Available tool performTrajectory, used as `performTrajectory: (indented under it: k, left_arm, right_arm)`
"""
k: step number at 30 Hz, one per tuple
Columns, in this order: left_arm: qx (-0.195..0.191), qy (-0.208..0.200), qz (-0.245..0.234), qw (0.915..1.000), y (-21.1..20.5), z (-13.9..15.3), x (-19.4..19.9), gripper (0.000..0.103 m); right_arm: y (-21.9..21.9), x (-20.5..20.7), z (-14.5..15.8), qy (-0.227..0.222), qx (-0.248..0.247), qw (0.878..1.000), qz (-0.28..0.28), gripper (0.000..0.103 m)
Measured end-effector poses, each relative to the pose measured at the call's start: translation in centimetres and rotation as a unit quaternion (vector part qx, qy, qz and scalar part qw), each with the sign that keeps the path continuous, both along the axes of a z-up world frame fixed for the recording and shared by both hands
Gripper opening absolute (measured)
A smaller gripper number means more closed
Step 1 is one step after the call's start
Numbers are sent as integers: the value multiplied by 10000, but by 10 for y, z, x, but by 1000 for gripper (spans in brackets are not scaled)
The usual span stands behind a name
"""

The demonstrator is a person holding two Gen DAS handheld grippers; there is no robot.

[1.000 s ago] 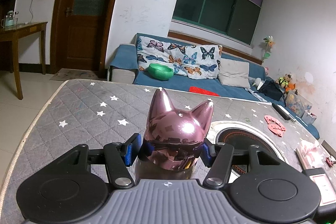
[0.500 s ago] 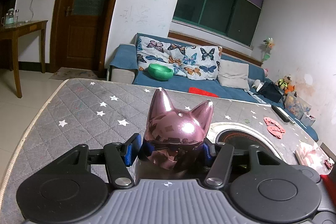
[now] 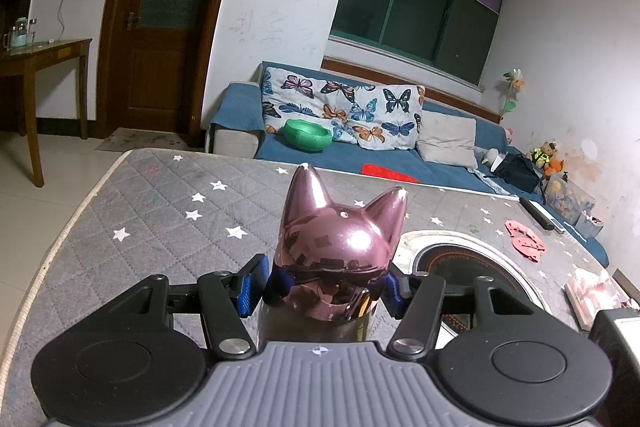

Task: Clean container
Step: 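Hold the pink bottle up with the left gripper while the right gripper scrubs it with the sponge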

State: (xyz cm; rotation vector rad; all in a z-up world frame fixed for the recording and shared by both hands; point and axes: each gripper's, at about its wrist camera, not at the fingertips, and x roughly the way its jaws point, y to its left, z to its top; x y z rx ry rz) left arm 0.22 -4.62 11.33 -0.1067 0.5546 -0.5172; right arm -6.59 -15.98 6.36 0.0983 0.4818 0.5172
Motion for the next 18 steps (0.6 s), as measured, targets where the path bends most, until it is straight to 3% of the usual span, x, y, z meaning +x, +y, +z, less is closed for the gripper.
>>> performTrajectory:
  k: [11,18]
  left_arm:
    - [80,-45,-67,9999,0,0,-3,61]
    - [77,-49,-95,9999,0,0,0,61]
  right_arm:
    - [6,0,-19,427,-177,9989,3,18]
    - [1,-13,15,-122,23,9999,41,18]
